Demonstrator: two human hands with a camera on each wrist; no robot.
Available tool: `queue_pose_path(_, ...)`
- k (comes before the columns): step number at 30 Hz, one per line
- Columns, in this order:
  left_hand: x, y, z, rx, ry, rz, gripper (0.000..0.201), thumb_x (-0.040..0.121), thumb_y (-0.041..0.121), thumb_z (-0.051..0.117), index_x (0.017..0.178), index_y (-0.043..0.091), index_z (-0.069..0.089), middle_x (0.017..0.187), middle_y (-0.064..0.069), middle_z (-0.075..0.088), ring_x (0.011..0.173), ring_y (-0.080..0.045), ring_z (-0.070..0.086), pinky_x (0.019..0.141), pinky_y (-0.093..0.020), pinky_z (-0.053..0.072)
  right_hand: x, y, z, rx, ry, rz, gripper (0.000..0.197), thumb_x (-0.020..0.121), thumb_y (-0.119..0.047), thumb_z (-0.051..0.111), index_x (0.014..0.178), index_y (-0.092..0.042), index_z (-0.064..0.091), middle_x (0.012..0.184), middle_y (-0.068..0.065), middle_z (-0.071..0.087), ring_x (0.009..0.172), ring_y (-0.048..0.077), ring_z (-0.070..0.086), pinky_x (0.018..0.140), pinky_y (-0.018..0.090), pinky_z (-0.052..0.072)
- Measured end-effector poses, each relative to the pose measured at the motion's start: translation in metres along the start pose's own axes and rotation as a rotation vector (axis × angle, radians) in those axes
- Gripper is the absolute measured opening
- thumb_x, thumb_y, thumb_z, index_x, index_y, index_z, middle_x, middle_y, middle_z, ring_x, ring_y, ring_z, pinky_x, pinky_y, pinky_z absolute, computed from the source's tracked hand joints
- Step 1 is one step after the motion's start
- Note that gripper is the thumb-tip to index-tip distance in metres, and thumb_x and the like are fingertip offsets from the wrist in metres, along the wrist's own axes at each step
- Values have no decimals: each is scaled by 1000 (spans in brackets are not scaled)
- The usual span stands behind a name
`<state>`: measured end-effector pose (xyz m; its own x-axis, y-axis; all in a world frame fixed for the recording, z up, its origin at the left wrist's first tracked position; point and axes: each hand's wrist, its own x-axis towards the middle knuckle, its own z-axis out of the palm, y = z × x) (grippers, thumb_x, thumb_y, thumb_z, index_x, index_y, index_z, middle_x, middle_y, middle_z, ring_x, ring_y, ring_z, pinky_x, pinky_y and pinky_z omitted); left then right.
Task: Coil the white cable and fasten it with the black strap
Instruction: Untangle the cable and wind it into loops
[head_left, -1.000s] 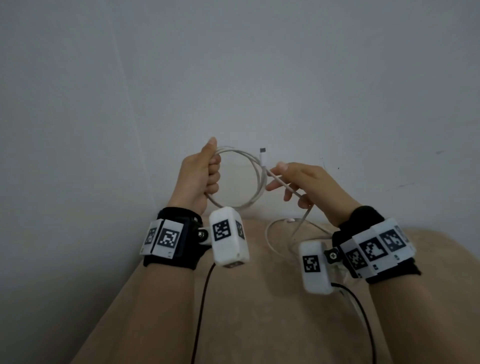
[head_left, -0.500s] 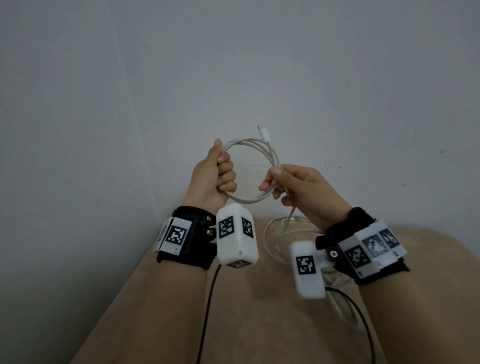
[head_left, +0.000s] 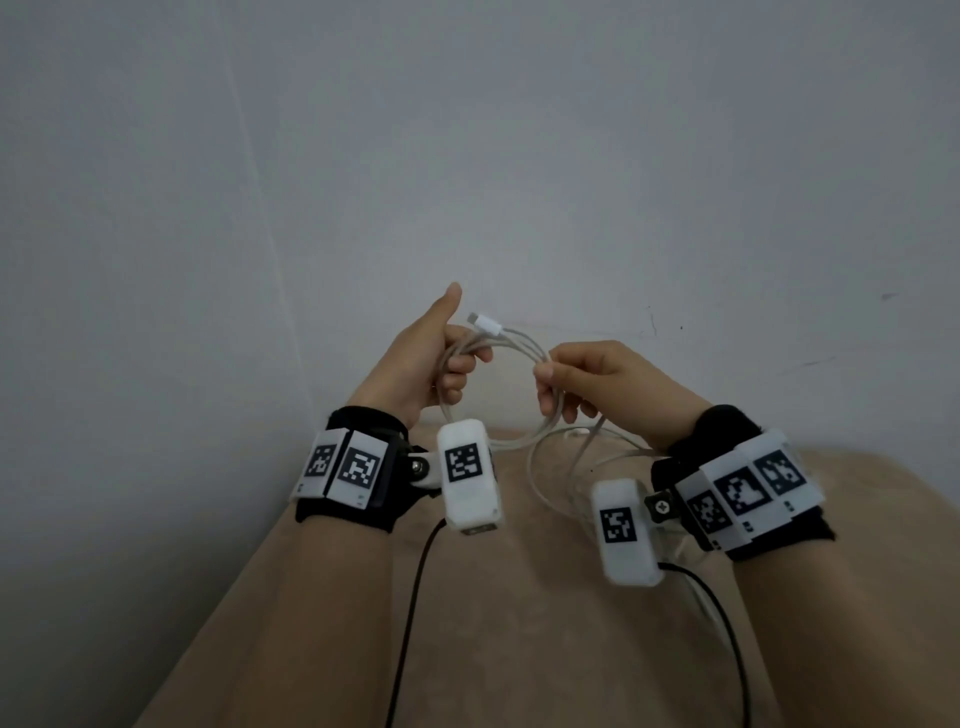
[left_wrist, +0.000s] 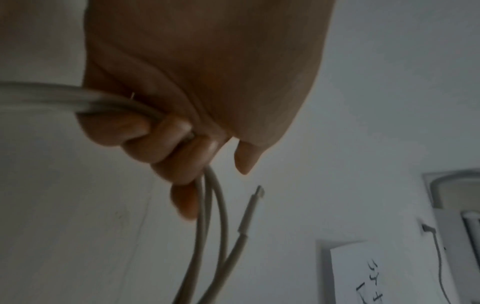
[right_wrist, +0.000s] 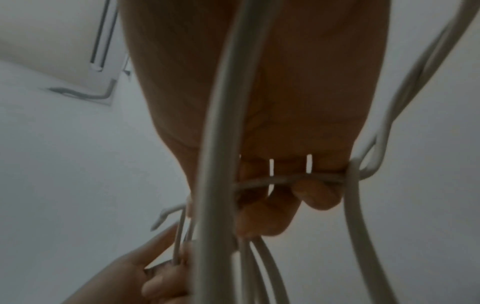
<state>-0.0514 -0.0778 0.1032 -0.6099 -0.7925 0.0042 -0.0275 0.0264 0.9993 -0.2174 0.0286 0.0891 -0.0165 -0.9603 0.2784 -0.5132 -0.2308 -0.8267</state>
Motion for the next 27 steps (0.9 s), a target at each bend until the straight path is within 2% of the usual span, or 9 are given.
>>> queue_pose_path(3,-5,4,4,186,-94,-36,83,89,73,21,70,5,66,50,3,37,44,-11,32,49,-24,28,-1,-3,-1,-134,-69,28,27,96,-21,52,73,-11,60,67,-3,65,54,3,53,55,8,40)
queue_pose_path(6,-7,4,8,375,-156,-62,83,87,75,23,69,9,70,51,3,45,47,-12,38,51,-23,33,-1,-3,2,-274,-112,51,26,95,-25,54,71,-18,61,64,-9,64,52,-1,50,56,8,40)
queue_pose_path(9,-5,1,7,457,-204,-107,71,93,64,31,76,9,73,55,2,53,53,-13,45,54,-21,38,0,-3,2,-380,-146,78,24,94,-28,55,71,-23,61,61,-11,61,49,-5,48,55,8,38)
queue_pose_path(12,-6,0,2,481,-239,-124,54,99,44,37,82,9,74,65,-2,65,68,-19,53,69,-29,41,0,-3,2,-426,-164,98,21,94,-29,55,75,-24,63,62,-11,61,49,-5,47,58,14,37)
queue_pose_path(14,-9,3,5,570,-232,-121,51,99,42,37,86,9,74,71,-2,69,74,-20,58,74,-30,44,0,-3,3,-450,-177,106,19,94,-29,55,78,-24,63,64,-11,62,47,-6,46,57,14,36)
queue_pose_path(16,-12,7,16,722,-227,-114,57,98,50,35,86,9,73,70,0,67,70,-17,57,70,-27,44,1,-4,6,-484,-186,96,18,94,-30,54,80,-24,64,65,-10,61,48,-7,48,53,9,36)
queue_pose_path(19,-11,5,33,822,-210,-103,62,97,57,30,73,11,65,59,2,51,54,-14,45,56,-21,39,2,-4,8,-536,-163,67,26,95,-29,52,71,-29,59,64,-10,60,56,-2,50,56,10,37)
queue_pose_path(23,-6,1,37,767,-67,58,57,98,52,34,62,16,59,54,7,45,51,-12,38,53,-24,33,3,-4,5,-437,13,-15,23,95,-26,53,81,-17,69,64,-11,62,54,-4,51,56,11,37)
queue_pose_path(27,0,0,28,559,2,174,51,94,48,47,53,19,48,46,10,38,46,-11,32,50,-25,29,1,-6,0,-401,119,-56,12,88,-32,64,78,-25,66,58,-14,55,53,-4,48,53,11,34)
